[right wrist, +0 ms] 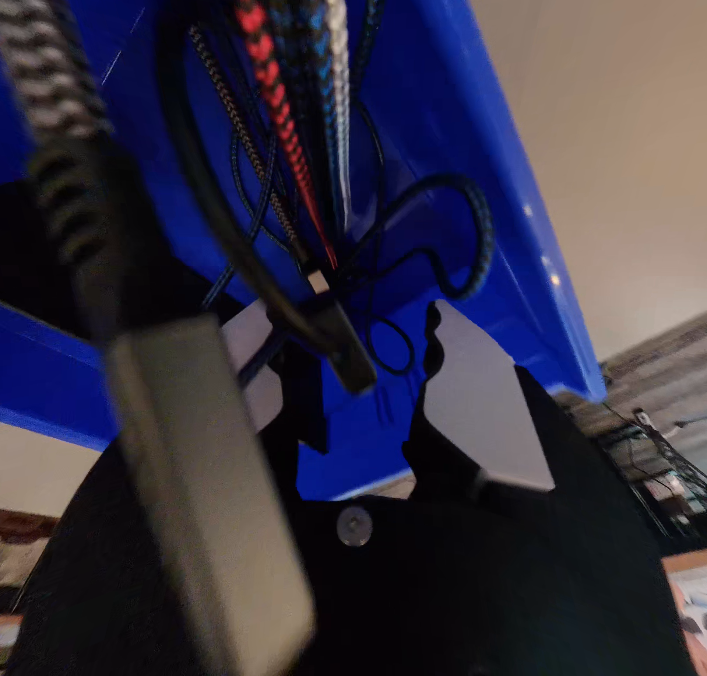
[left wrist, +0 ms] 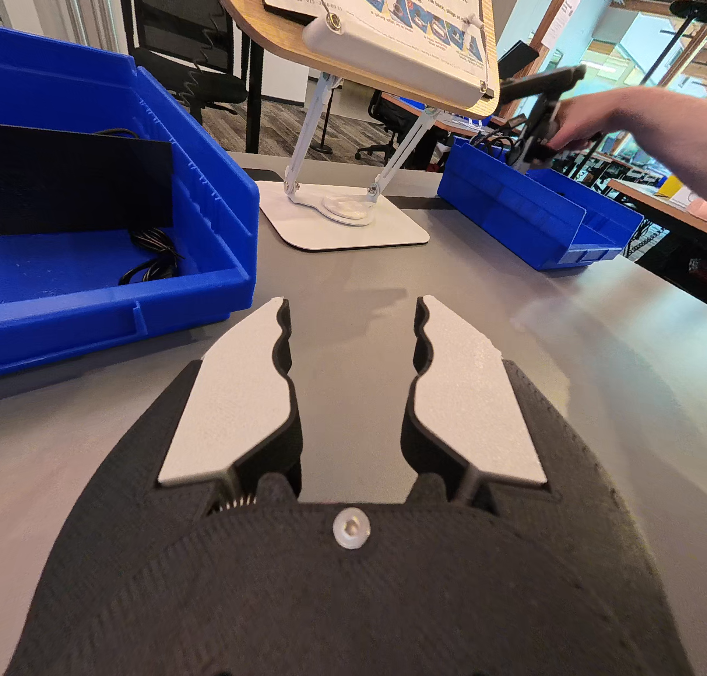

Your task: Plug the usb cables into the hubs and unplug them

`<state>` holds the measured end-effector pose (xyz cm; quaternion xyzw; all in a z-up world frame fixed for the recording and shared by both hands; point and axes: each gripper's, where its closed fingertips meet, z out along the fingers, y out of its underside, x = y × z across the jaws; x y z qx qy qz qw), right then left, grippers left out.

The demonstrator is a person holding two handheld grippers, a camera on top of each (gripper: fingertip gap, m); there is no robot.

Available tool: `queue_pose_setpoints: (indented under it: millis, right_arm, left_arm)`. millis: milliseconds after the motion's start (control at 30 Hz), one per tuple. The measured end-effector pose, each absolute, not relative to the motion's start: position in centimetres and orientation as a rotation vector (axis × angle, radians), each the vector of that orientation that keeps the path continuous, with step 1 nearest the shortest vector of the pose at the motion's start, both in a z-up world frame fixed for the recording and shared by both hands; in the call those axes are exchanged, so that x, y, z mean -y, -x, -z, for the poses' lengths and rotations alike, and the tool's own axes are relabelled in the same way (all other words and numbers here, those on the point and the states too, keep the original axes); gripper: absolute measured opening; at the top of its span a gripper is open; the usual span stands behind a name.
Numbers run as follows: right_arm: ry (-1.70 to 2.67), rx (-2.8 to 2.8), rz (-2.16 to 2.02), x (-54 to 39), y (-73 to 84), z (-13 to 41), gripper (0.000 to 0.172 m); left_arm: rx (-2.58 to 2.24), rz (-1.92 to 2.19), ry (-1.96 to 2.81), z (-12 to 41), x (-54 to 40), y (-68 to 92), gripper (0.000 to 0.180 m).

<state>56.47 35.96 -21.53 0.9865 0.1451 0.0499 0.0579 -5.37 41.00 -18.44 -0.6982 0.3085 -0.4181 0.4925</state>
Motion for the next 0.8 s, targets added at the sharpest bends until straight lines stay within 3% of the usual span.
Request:
queue_pose_setpoints:
  millis: [33,133,267,400,467,533,700,800]
  right_arm:
    - [-3.0,-0.443,-0.197,-35.9,-56.5,20.5,0.078]
    - [-3.076,-0.439,-0.367,-35.9,-56.3,16.4,0.087]
    - [-3.323,-0.41,-0.65,-36.1,-53.7,9.3,0.084]
    - [-3.49,-0.385,-0.966,-33.7,-47.9,4.6,0.058]
    - [-3.569,-0.534,-0.989,-32.7,-42.4,4.5,0.056]
    - [-3.637,-0.678,-0.993,-31.9,-37.0,5.3,0.044]
    - [-3.804,-0.869,-0.594,-30.3,-26.9,10.5,0.019]
    - [-3.888,-0.839,-0.362,-29.8,-23.7,12.8,0.019]
  left_arm:
    - [-0.748,1.015,1.694,18.4,-41.0,5.4,0.062]
    - [-0.748,1.017,1.693,18.4,-41.0,5.3,0.062]
    - [-0.749,1.01,1.696,18.5,-41.0,5.3,0.063]
    - [-0.738,0.993,1.699,18.5,-41.2,5.2,0.064]
    - [-0.736,0.995,1.683,18.3,-41.3,4.9,0.063]
    - [-0.771,1.002,1.686,18.4,-41.0,4.4,0.063]
    - [-0.823,1.018,1.659,18.3,-40.1,3.5,0.063]
    - [-0.836,1.017,1.649,18.2,-39.9,3.3,0.063]
